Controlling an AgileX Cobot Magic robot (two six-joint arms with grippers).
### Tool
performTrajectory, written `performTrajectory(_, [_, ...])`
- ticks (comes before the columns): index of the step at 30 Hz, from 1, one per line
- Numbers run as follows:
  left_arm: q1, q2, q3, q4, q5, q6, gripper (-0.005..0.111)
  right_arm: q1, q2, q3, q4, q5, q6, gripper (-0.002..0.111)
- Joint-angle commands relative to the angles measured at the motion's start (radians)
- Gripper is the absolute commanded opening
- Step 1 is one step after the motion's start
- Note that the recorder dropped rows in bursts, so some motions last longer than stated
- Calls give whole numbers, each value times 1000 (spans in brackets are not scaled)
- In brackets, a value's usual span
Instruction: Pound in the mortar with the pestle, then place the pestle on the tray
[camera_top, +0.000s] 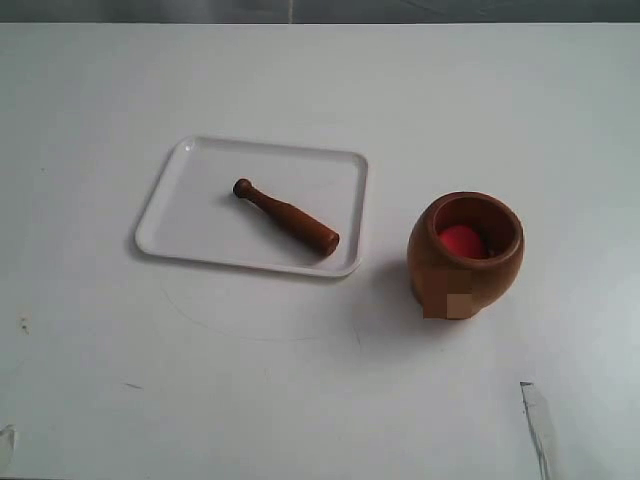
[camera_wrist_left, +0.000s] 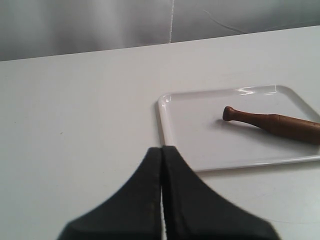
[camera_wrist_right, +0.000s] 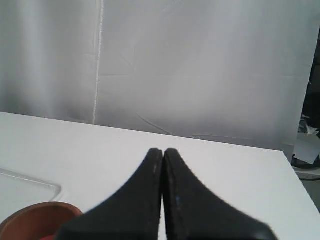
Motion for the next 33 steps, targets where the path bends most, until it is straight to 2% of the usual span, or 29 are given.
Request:
performTrajectory(1, [-8, -1, 1, -7, -3, -8, 0, -10, -3, 70, -56, -96, -10, 0])
performTrajectory(3, [-8, -1, 1, -7, -3, -8, 0, -10, -3, 87, -58, -156, -10, 0])
performTrajectory(4, [-8, -1, 1, -7, -3, -8, 0, -12, -3, 87, -61, -95, -8, 0])
performTrajectory(7, [-8, -1, 1, -7, -3, -8, 0, -28, -3, 87, -102, -95, 5, 0])
performTrajectory(11, [-8, -1, 1, -7, -3, -8, 0, -86, -3, 87, -170, -88, 35, 0])
performTrajectory(18, [-8, -1, 1, -7, -3, -8, 0, -192, -3, 87, -270, -58, 217, 0])
performTrajectory(33, [-8, -1, 1, -7, -3, -8, 0, -199, -3, 87, -295, -46, 265, 0])
